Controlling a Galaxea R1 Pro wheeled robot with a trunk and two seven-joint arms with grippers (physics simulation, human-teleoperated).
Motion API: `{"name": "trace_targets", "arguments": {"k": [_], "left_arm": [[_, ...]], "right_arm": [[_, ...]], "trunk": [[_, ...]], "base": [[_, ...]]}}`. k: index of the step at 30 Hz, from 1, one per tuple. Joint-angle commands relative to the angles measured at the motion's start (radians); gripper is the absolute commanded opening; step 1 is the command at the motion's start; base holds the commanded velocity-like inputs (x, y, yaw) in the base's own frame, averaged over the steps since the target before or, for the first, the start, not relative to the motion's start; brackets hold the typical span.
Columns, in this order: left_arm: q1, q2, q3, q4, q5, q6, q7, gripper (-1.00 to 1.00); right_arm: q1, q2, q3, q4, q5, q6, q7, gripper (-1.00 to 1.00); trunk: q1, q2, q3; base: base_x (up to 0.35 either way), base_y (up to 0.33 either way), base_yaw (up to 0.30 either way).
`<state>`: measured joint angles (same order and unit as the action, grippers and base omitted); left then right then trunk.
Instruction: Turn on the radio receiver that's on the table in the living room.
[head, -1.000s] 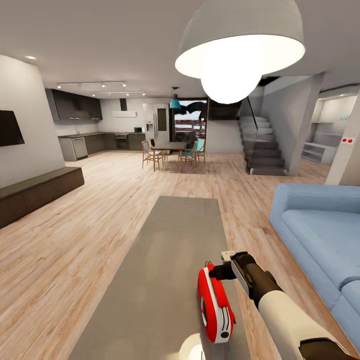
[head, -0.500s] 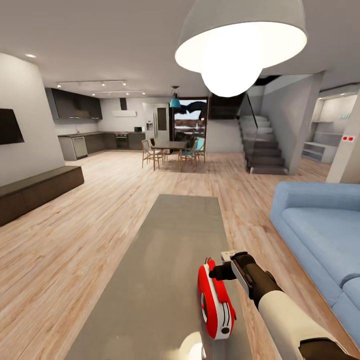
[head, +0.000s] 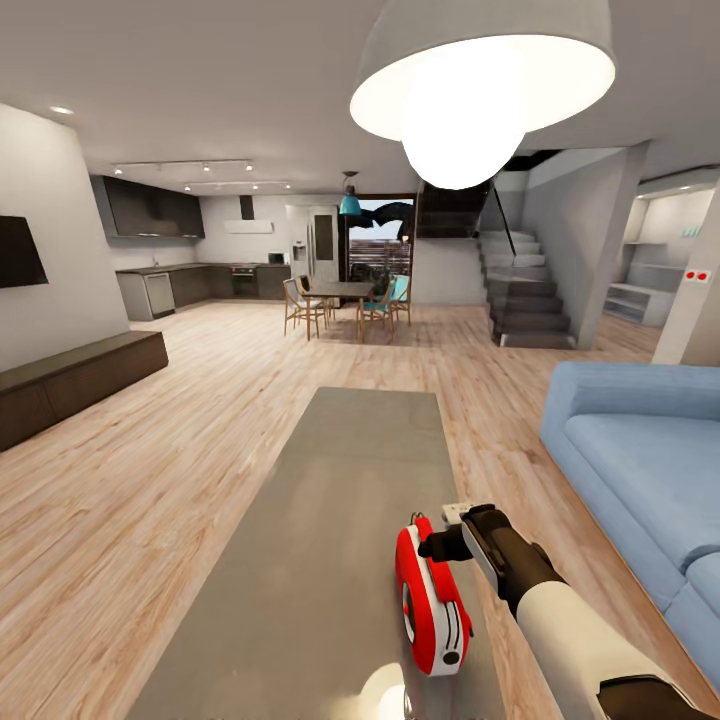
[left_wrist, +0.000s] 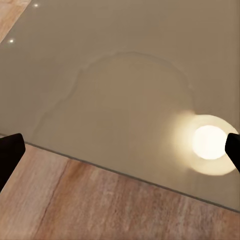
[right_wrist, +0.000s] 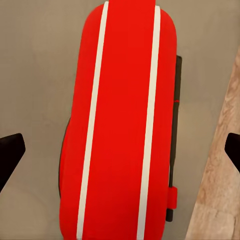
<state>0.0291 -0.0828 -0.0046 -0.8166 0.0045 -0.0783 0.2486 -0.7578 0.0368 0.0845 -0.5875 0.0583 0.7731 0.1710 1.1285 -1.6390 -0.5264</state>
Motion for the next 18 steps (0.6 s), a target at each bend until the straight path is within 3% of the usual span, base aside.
{"name": "trace_targets", "arguments": {"k": [1,18], "left_arm": [[0.000,0.000,0.000,0.000,0.000,0.000,0.000,1.00],[0.000,0.000,0.000,0.000,0.000,0.000,0.000,1.00]], "right_arm": [[0.000,0.000,0.001,0.002,0.000,0.000,0.000,1.00],[0.000,0.000,0.005,0.009,0.002,0.000,-0.002,1.00]], "trunk": [[0.004,-0.007,-0.003],[0.065,-0.119,-0.053]], "base": [[0.000,0.000,0.000],[0.000,0.000,0.000]]}}
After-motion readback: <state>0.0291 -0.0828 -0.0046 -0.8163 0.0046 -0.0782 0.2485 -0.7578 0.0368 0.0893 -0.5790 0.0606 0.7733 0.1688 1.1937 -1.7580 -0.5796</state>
